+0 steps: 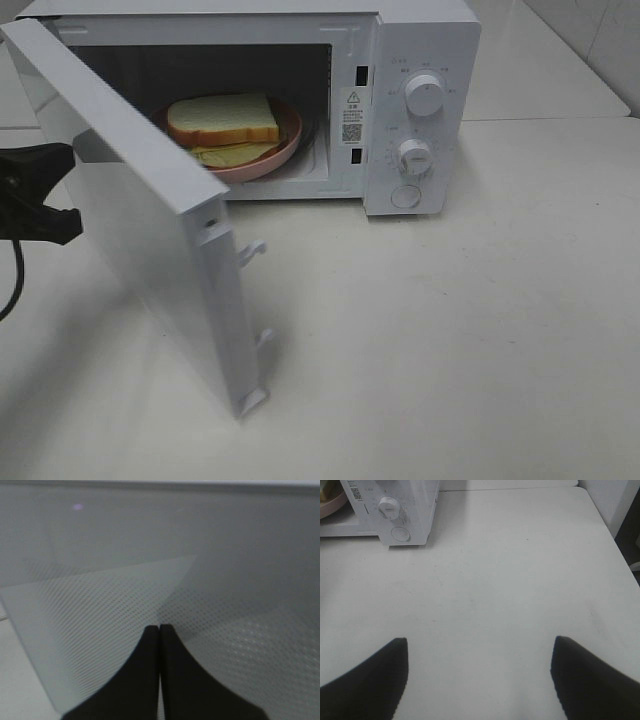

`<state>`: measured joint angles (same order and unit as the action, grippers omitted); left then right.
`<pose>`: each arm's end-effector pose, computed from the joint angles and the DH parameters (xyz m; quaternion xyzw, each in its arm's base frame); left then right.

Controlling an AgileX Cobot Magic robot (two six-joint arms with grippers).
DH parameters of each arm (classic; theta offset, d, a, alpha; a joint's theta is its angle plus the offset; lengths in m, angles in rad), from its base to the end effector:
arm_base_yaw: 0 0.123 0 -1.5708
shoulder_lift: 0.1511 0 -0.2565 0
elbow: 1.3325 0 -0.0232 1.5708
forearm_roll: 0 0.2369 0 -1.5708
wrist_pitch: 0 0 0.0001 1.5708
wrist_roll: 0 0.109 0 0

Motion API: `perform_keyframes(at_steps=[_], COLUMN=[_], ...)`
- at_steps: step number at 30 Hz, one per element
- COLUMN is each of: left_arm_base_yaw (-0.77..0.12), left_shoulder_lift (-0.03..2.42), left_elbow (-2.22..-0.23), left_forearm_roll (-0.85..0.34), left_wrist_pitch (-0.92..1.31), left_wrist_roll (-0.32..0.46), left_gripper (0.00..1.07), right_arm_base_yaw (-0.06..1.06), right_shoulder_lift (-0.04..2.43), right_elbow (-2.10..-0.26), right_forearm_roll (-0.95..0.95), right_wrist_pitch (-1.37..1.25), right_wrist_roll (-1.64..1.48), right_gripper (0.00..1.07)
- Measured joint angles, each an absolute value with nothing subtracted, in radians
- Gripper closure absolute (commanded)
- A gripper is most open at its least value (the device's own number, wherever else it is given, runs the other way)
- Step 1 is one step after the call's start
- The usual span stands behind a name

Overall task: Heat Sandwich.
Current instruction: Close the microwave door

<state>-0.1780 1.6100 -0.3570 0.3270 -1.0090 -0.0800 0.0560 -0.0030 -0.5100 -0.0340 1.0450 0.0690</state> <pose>0.2569 -0.0763 0.1472 0.1920 0.7417 -0.1305 0.6293 0.0272 -0.0017 0.2669 0.0061 0.8455 0.0164 0.5337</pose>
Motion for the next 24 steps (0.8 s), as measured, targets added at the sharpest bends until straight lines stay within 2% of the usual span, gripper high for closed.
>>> perform_keyframes(at_steps=[11,15,22,24], left_arm_base_yaw=[-0.343,-0.431,-0.515,-0.553], left_shoulder_lift=[1.717,1.753,1.787,1.792], left_elbow=[-0.437,-0.481,-0.542,-0.576], left_forearm_roll=[0.192,0.087,-0.050,-0.130], left_wrist_pitch=[-1.046,-1.057,-1.057,-1.057], left_wrist_roll=[-0.051,0.000,0.015,0.019], left_gripper=[1.07,1.07,1.07,1.07], right_arm_base_yaw=[0.056,0.056,0.056,0.056], right_shoulder_lift=[-0.003,-0.003,-0.003,-0.003], right_elbow=[-0.510,-0.510,-0.510,-0.510], right_forearm_roll=[-0.034,-0.034,-0.034,-0.034], right_wrist_pitch=[1.045,1.045,1.045,1.045], right_wrist_roll=[0.069,0.069,0.069,0.069], right_gripper=[0.32,0.32,0.32,0.32])
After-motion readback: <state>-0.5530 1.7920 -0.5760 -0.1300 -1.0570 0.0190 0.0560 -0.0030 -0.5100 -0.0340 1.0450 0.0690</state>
